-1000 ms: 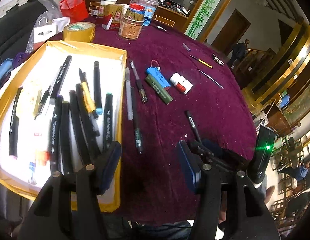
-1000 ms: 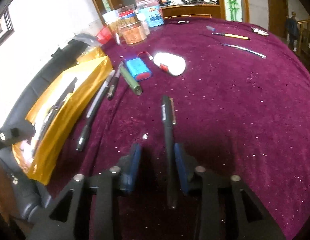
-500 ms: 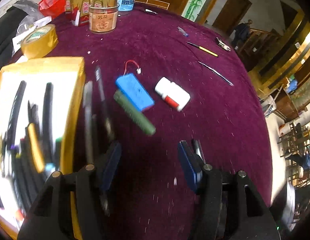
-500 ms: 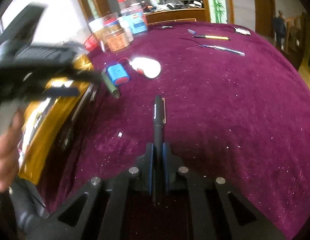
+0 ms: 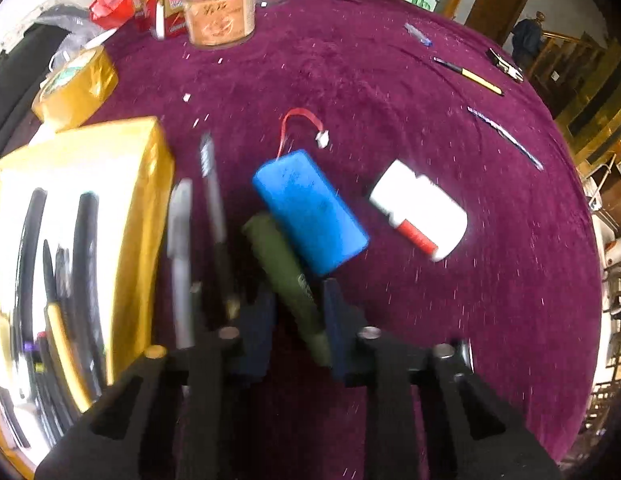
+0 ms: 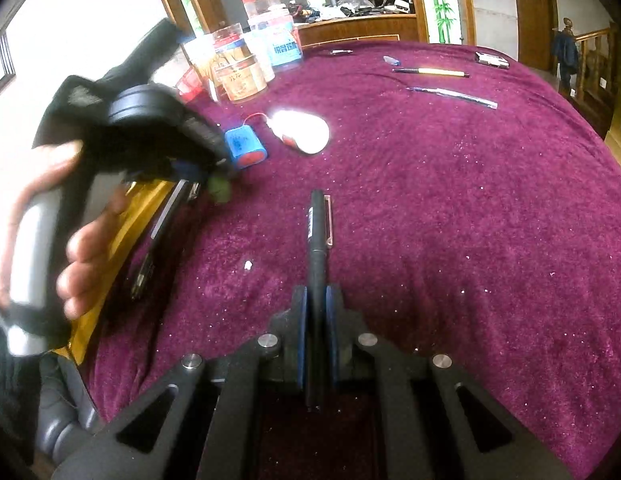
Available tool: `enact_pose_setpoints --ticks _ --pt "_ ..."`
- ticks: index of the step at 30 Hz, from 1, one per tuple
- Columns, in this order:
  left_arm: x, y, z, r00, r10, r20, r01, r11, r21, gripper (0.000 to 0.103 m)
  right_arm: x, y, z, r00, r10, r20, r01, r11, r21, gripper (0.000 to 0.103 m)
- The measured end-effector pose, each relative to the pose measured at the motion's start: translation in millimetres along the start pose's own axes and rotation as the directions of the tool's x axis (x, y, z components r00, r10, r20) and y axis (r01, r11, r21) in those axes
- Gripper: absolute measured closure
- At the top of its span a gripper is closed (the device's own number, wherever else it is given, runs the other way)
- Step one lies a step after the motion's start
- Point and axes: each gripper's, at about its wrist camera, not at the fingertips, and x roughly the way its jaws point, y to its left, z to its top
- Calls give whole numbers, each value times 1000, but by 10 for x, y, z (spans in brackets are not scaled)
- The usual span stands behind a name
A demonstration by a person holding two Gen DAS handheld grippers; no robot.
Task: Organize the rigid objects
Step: 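Grasp a black pen with the right tool while the left tool grasps the green cylinder, then carry the black pen and green cylinder into the tray and open both tools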
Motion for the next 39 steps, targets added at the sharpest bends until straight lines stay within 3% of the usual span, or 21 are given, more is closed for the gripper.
enact_pose_setpoints --ticks 6,9,16,20,27,34,39 --pt "-324 82 -640 993 -106 -55 110 992 65 94 7 9 6 1000 -5 -3 5 1000 -3 95" --pt "-414 32 -898 996 -84 -27 86 991 106 93 15 38 2 1000 -15 -3 15 1000 -12 95" --pt "-396 -28 -1036 996 -36 78 26 991 130 93 17 64 4 1000 -27 0 27 999 -20 95" --pt "-463 93 -1078 991 -106 87 98 991 88 94 14 71 -2 1000 -30 1 30 999 -21 95" --pt "-623 304 -1210 950 -309 38 309 951 10 94 -14 94 -17 1000 -14 10 14 999 -34 95" --pt "-973 556 -1319 918 -386 93 389 921 -21 94 -108 143 -11 991 127 37 -128 991 30 95" --pt "-1220 893 -1269 901 -403 160 418 906 -71 94 -275 551 123 973 209 97 -210 978 7 95"
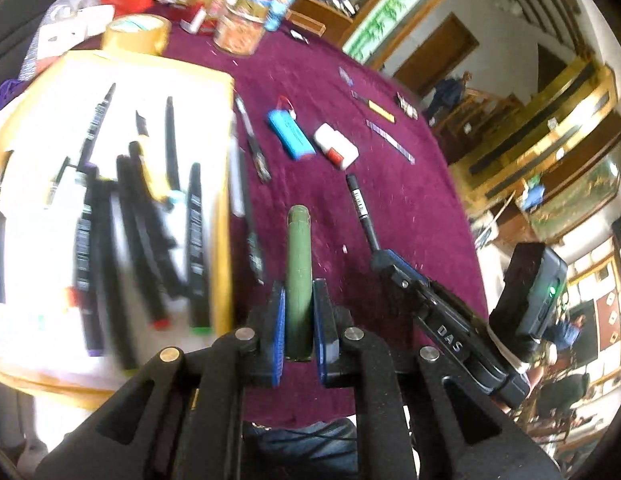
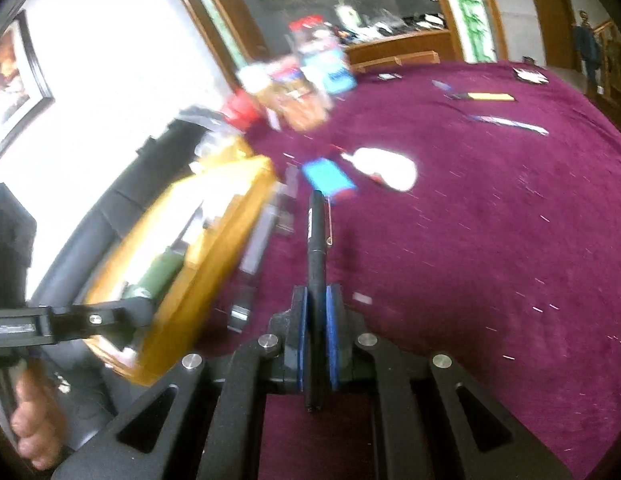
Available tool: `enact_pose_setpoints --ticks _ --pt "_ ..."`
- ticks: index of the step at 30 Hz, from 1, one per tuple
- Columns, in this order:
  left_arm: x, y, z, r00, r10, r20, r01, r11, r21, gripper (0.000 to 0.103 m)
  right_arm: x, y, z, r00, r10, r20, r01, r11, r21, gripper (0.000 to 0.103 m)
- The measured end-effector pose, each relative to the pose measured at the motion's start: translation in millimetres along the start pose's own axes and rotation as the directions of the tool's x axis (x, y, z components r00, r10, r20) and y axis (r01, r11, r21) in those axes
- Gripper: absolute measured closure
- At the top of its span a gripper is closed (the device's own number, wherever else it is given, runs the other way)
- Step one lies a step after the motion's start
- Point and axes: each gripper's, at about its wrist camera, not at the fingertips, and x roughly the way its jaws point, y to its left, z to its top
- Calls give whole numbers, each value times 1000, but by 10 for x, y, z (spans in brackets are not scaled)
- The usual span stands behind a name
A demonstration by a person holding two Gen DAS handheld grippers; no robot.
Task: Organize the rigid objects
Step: 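Carry the black pen and green cylinder into the tray and open both tools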
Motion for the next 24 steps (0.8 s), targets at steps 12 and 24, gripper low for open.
enact_pose_setpoints --ticks 12,24 --pt "-510 699 233 989 52 141 -32 989 -145 94 262 940 212 984 177 -9 -177 980 -90 95" --pt "-590 1266 276 983 91 162 -47 964 -262 94 744 1133 266 975 195 -103 -202 977 -66 95"
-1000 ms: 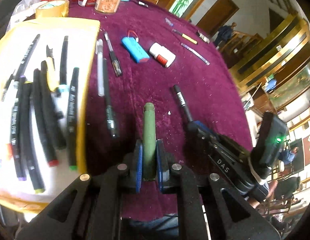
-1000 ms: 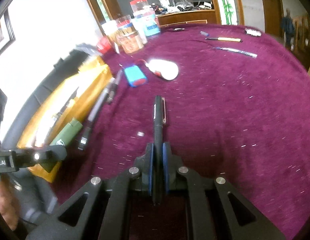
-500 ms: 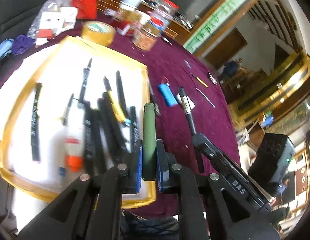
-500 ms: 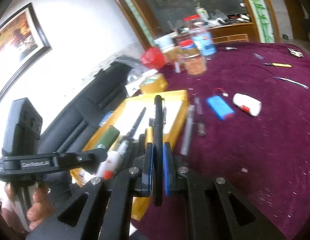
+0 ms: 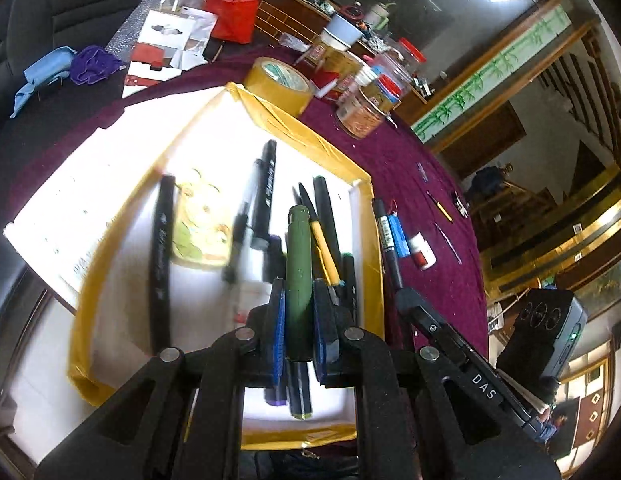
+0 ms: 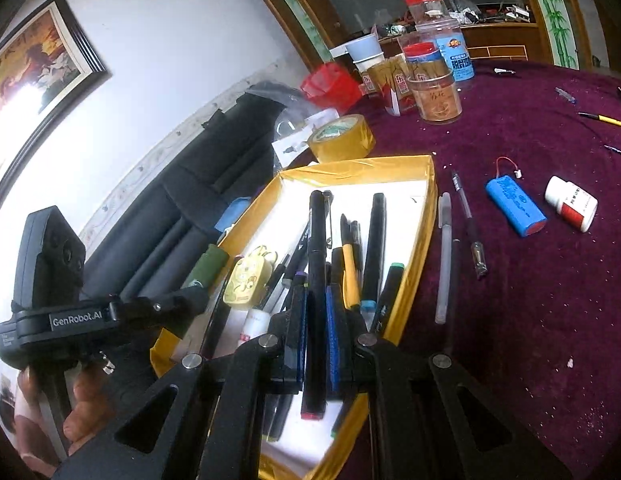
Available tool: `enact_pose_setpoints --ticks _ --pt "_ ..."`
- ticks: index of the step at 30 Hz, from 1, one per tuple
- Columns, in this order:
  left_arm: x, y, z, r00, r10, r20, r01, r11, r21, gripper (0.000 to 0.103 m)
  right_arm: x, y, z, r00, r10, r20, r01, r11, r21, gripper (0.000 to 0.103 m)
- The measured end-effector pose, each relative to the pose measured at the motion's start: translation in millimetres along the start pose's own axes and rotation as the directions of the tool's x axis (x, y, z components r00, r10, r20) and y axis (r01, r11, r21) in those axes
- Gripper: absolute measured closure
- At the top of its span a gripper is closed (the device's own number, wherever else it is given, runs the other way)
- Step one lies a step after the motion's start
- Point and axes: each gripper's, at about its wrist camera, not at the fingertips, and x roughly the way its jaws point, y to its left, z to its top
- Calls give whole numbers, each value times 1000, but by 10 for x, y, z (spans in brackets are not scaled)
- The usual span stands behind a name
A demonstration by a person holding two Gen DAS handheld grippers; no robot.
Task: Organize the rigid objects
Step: 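Carry the black pen and green cylinder into the tray and open both tools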
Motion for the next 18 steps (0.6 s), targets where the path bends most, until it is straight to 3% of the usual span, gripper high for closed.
enact_pose_setpoints --ticks 7,18 --pt "46 70 212 999 29 19 -29 1000 12 94 189 25 80 1000 -16 -19 16 1000 0 95" --pt "522 36 447 995 68 -72 -64 996 66 94 545 -45 208 995 -67 -79 67 998 -1 95"
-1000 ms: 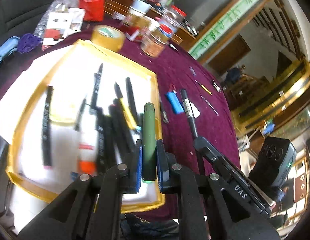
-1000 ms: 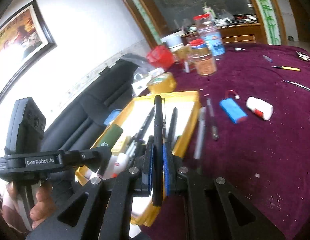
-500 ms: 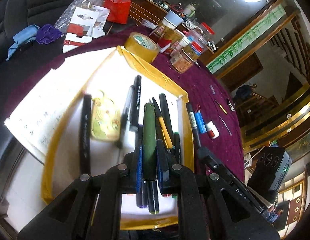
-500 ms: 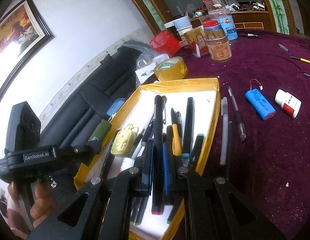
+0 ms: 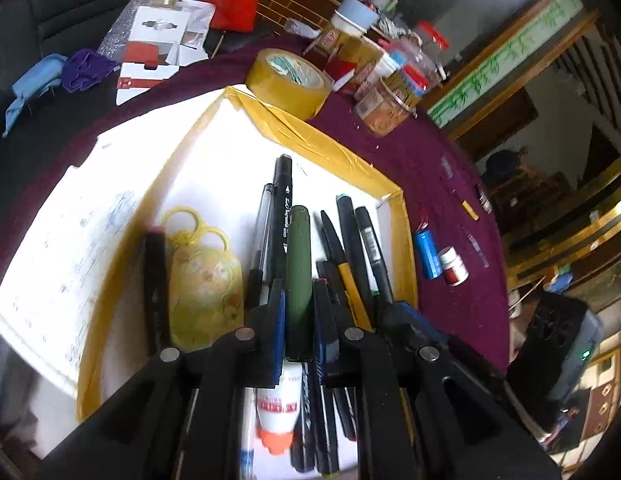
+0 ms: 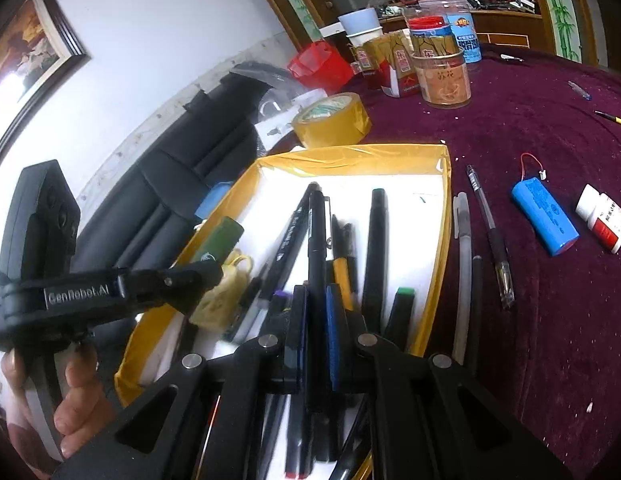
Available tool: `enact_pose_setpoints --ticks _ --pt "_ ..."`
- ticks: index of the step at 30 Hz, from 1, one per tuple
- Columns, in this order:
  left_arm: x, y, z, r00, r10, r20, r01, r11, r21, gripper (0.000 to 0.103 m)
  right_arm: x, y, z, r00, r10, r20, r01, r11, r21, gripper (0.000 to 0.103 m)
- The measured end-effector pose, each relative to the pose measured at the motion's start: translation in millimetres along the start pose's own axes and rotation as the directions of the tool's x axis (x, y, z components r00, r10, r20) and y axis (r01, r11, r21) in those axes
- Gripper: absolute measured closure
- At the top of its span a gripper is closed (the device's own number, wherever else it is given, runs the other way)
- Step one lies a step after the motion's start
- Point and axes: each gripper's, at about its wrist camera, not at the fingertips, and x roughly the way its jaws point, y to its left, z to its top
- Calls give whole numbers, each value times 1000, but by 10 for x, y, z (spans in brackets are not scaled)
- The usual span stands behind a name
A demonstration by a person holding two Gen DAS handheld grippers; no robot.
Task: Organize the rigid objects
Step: 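Carry the black pen and green cylinder into the tray and open both tools, then move the left tool to the blue battery while the right tool approaches the white bottle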
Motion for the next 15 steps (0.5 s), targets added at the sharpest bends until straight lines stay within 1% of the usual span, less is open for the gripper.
enact_pose_setpoints --ticks 5,9,11,12,13,14,15 --pt "191 -30 49 995 94 -25 -94 995 31 94 135 -64 61 999 -14 -31 14 1000 19 95" --pt "293 -18 14 992 111 -57 -109 993 43 94 223 -56 67 998 -17 -57 17 1000 2 94" --pt "301 -32 4 991 123 -49 -121 991 50 93 225 -82 62 998 -18 -56 19 1000 9 94" --pt "285 -37 0 991 126 -46 -123 991 53 92 222 -96 58 998 -14 -55 15 1000 15 92" --pt "264 -39 5 992 118 -42 -116 992 50 88 194 -128 47 999 1 -50 1 1000 28 87" --pt "234 -41 4 994 103 -35 -102 994 45 85 167 -147 42 999 12 -45 -10 999 33 84" --pt "181 -52 -14 995 95 -22 -94 995 42 79 98 -166 24 999 32 -31 -31 999 35 80"
